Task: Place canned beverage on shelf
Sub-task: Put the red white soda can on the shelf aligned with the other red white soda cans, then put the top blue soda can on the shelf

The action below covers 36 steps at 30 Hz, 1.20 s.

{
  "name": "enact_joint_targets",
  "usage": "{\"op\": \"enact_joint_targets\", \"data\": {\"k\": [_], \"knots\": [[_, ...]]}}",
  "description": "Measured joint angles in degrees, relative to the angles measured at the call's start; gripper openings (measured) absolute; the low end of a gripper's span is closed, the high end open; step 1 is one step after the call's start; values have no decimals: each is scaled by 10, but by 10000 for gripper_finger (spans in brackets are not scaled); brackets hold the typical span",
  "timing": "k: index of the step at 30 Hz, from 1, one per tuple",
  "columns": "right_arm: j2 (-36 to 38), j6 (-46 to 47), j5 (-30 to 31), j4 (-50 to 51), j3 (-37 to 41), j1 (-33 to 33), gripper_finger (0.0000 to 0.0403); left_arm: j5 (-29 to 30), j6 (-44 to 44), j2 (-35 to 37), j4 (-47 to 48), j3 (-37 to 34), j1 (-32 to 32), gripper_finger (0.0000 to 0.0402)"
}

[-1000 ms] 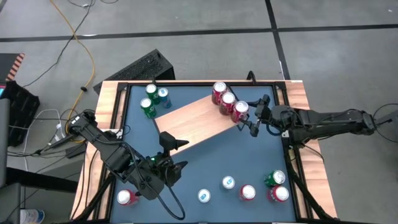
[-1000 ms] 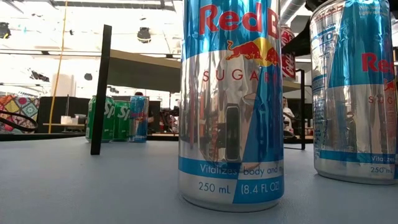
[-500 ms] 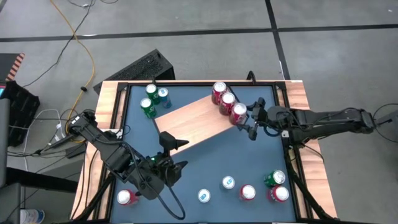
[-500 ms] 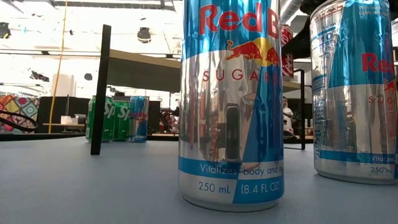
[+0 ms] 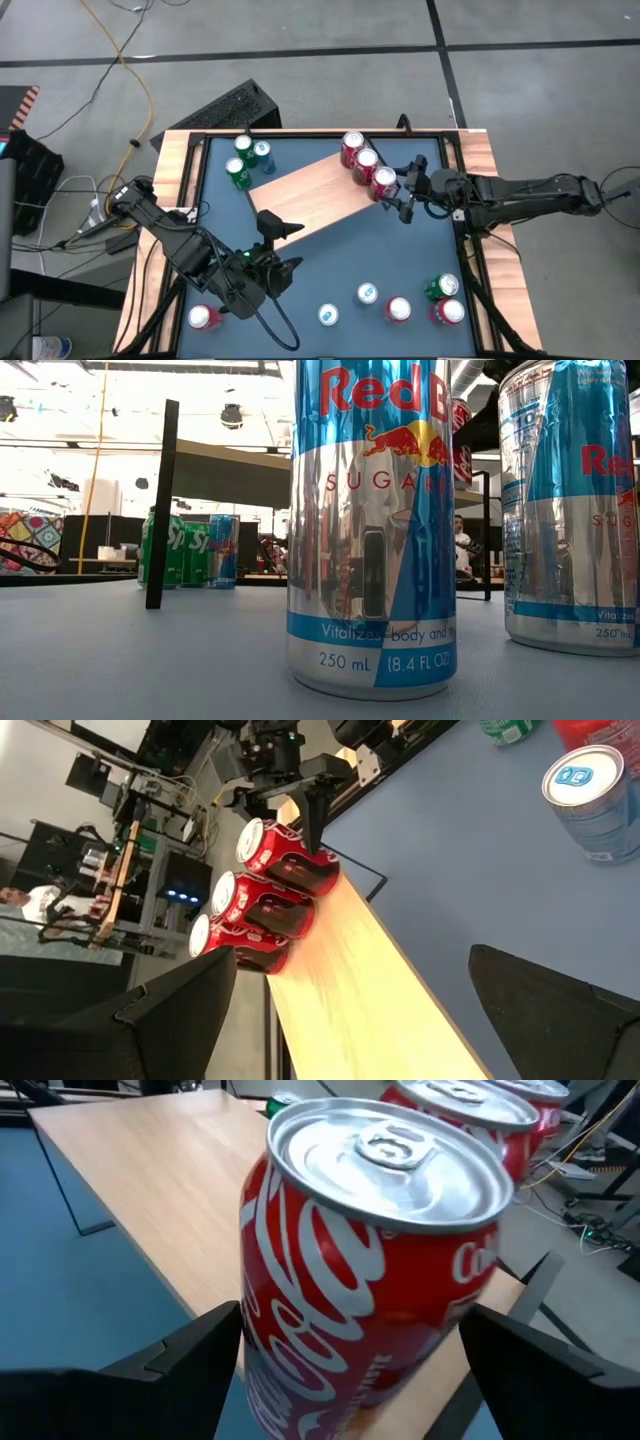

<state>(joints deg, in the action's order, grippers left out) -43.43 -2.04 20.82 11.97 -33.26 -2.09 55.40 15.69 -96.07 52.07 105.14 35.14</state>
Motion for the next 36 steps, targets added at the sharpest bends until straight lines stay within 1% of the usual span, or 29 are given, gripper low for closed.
{"op": "enact_joint_targets", "data": {"k": [13,23,29,32,36], "knots": [[55,5,1,32,0,0,360,-1,1,0,1,0,0,386],[57,9,3,57,0,-3,360,0,-2,0,6,0,0,386],[81,15,3,70,0,-6,358,0,-13,0,16,0,0,386],[94,26,4,92,0,-6,352,-1,-15,0,18,0,0,386],[110,42,5,122,0,-6,329,-1,-19,0,19,0,0,386]]}}
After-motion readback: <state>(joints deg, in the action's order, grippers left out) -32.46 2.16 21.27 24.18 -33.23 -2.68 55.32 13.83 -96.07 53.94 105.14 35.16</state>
